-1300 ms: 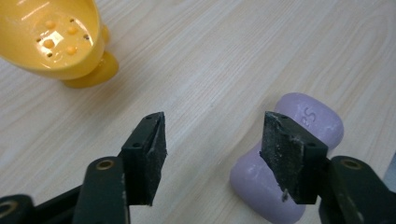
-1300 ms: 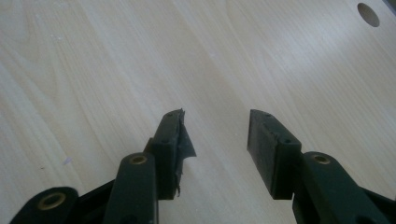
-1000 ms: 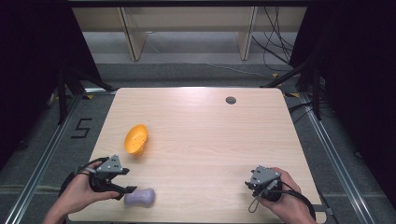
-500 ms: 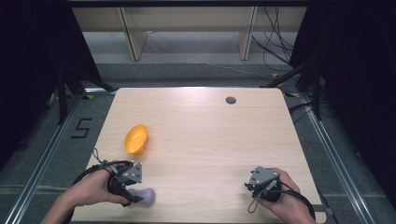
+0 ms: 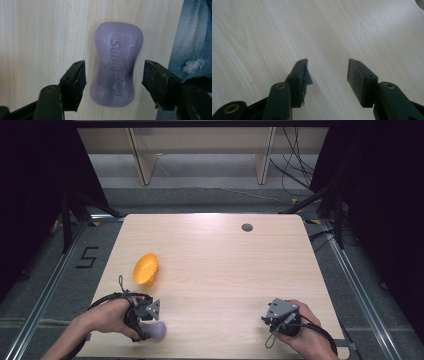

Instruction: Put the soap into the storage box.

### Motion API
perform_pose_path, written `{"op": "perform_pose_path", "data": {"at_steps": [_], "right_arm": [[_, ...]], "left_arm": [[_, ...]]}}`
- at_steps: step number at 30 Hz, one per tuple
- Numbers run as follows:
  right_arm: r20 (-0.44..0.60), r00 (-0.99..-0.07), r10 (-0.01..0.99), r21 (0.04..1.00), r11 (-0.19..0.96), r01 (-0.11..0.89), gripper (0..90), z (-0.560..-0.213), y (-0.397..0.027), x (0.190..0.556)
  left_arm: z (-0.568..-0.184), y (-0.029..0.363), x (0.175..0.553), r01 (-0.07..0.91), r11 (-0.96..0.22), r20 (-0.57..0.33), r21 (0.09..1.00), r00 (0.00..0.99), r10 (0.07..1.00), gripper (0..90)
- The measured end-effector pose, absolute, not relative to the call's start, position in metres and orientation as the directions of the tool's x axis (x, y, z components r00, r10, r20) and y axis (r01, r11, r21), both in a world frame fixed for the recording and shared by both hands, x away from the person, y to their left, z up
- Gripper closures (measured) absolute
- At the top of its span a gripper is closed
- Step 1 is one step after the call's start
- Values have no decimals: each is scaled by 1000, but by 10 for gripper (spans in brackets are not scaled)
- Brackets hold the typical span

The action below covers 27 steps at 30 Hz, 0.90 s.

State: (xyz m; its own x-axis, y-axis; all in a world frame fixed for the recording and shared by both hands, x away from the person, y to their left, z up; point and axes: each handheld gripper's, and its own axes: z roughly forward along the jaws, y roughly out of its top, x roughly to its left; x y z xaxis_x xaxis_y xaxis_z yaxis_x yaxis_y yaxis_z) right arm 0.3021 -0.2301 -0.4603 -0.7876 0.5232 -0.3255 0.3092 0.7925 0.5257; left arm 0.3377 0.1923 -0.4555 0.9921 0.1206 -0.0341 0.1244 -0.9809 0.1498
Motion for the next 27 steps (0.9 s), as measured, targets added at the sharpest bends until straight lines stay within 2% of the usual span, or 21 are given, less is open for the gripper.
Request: {"op": "perform_pose_path", "data": {"at_steps": [15, 16, 27], "right_arm": [[-317, -788, 528, 532, 787, 313, 509, -462, -230, 303], [-316, -790, 526, 528, 789, 313, 508, -461, -230, 303], [-312, -786, 533, 526, 786, 325, 506, -461, -230, 302]], "left_arm": [[-468, 183, 343, 115, -990, -95, 85, 990, 107, 389], [-470, 183, 344, 131, -988, -121, 78, 985, 121, 391], [-476, 178, 346, 112, -993, -129, 46, 986, 105, 442]]}}
